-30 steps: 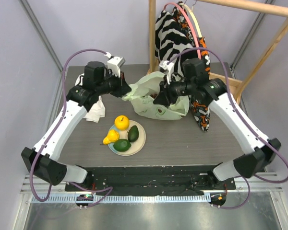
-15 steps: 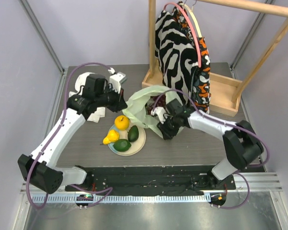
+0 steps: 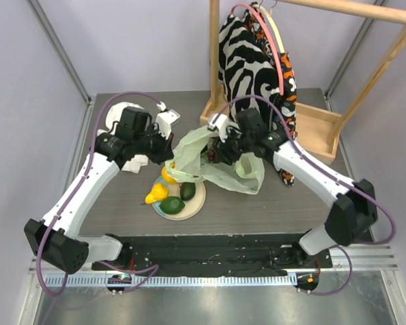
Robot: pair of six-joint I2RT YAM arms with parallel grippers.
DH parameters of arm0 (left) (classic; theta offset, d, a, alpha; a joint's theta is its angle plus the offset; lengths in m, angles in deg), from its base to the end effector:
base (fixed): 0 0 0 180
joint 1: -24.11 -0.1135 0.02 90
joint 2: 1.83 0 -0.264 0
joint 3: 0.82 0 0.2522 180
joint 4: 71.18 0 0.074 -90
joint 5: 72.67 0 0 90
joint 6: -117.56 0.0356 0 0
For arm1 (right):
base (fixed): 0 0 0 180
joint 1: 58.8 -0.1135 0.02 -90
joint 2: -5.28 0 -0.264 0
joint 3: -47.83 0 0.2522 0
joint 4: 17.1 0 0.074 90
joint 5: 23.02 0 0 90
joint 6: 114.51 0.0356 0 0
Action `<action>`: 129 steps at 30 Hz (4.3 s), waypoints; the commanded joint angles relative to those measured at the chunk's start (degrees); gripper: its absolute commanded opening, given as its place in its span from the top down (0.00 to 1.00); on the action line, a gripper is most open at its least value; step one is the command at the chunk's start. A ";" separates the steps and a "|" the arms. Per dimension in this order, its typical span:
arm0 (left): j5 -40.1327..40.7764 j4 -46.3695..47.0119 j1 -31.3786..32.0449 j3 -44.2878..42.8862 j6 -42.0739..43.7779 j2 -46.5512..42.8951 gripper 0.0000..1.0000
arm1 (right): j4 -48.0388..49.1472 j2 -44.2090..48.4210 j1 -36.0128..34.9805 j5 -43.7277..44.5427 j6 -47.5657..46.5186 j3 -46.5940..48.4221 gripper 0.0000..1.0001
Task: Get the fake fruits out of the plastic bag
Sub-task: Adjust the plastic bag at the center of the board, then take out the fake fruit from the plastic bag, then place the fake fruit on the plate, then take out the fake fruit from the plastic bag.
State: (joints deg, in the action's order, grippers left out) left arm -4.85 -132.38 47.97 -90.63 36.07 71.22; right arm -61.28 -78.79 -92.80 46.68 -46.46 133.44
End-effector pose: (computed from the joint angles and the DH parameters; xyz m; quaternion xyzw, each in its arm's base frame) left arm 0.2332 -0.1178 0.3639 0.3237 0.8482 -0.2265 0.3529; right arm 0.2616 0.1913 0.3101 -0.4854 0.7629 0.2020 0.3762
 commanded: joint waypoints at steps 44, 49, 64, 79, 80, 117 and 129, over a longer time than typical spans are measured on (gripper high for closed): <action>-2.00 6.04 -1.01 -5.86 -3.15 5.25 1.00 | -1.22 -18.71 5.43 -2.03 3.42 18.78 0.64; -2.61 8.24 -1.01 -9.01 -4.38 7.54 1.00 | -6.75 -9.02 5.79 -3.00 -2.03 12.35 0.64; 3.54 14.05 -1.01 -10.35 -8.16 8.07 1.00 | -13.62 3.58 -13.36 -11.35 -22.42 -1.10 0.63; 0.91 14.30 -1.80 -3.67 -8.16 -1.16 1.00 | -2.55 -12.60 -21.20 0.16 -16.81 0.12 0.59; 0.56 14.39 -2.41 -3.32 -9.73 -1.42 1.00 | -2.55 -13.39 -21.11 0.52 -17.07 0.39 0.59; -5.07 15.63 -4.08 -3.14 -13.17 2.79 1.00 | -20.03 -4.61 -7.41 -10.48 -12.92 25.87 0.35; -9.29 5.61 -4.08 -1.82 1.85 1.21 1.00 | -5.02 -17.52 0.95 0.15 -13.13 18.32 0.56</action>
State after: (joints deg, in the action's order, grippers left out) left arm -11.47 -122.39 44.21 -92.53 31.00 74.26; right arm -72.25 -90.92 -91.94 41.44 -61.92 153.42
